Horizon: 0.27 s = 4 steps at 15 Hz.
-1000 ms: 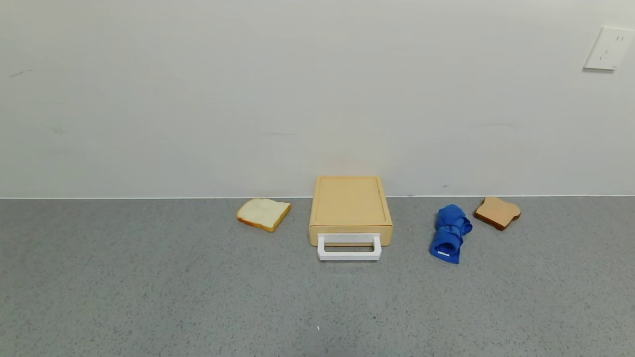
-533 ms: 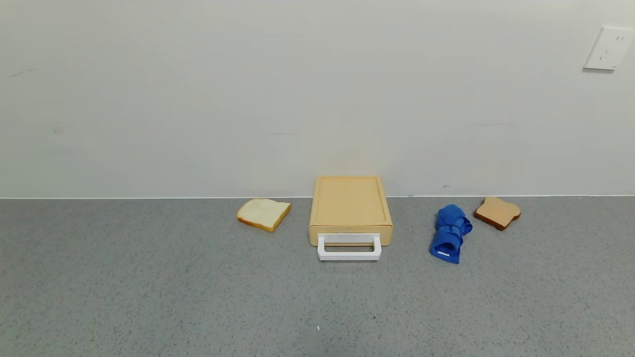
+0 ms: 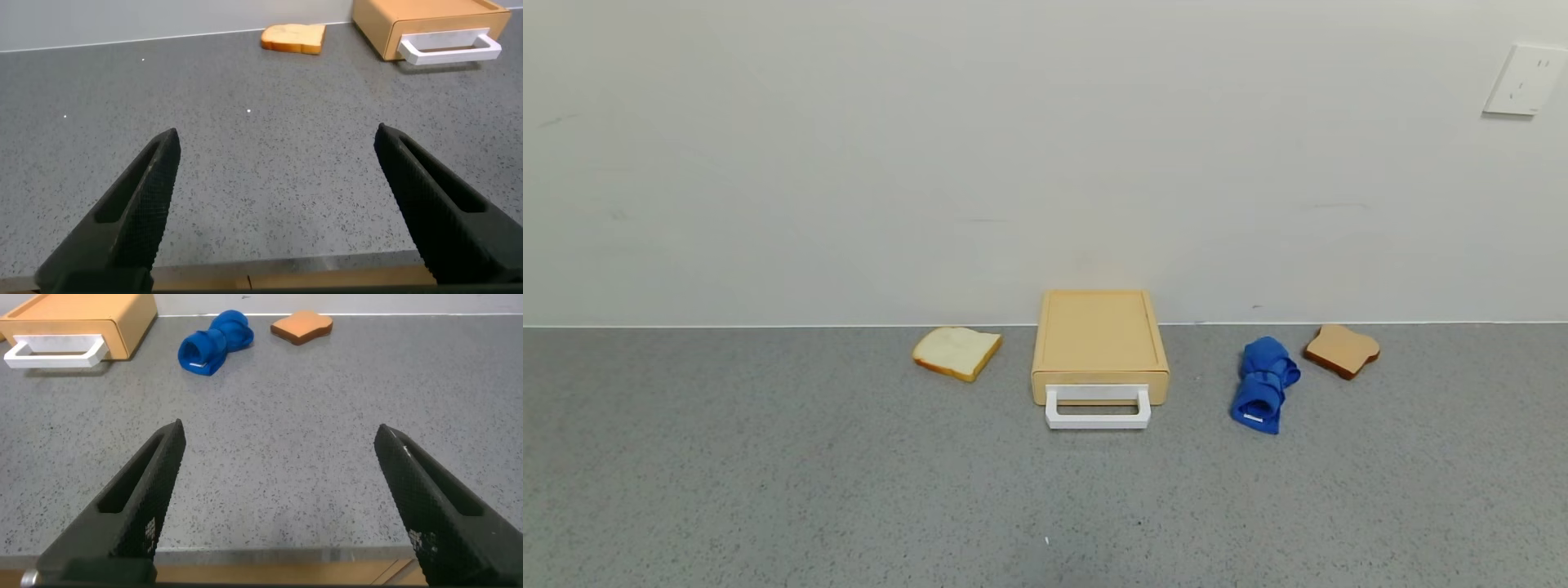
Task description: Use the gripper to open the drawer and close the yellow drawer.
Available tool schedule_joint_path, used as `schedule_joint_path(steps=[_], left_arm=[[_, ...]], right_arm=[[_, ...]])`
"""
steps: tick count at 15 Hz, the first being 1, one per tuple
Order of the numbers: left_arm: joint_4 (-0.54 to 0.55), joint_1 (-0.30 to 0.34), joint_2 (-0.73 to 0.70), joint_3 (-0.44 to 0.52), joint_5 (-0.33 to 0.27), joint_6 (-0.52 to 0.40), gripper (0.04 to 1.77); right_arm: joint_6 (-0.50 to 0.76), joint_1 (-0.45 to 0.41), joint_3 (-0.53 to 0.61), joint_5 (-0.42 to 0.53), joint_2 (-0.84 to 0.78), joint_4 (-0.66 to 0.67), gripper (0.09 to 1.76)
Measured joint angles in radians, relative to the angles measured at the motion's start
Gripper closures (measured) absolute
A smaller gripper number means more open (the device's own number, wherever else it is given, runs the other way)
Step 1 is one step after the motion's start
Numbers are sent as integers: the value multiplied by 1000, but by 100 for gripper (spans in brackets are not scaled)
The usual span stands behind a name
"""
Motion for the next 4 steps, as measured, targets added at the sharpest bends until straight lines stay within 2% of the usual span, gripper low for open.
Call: schedule_joint_path(steps=[4], left_arm=[[0,0,0,0,0,0,9]], right_arm=[[0,0,0,0,0,0,15]])
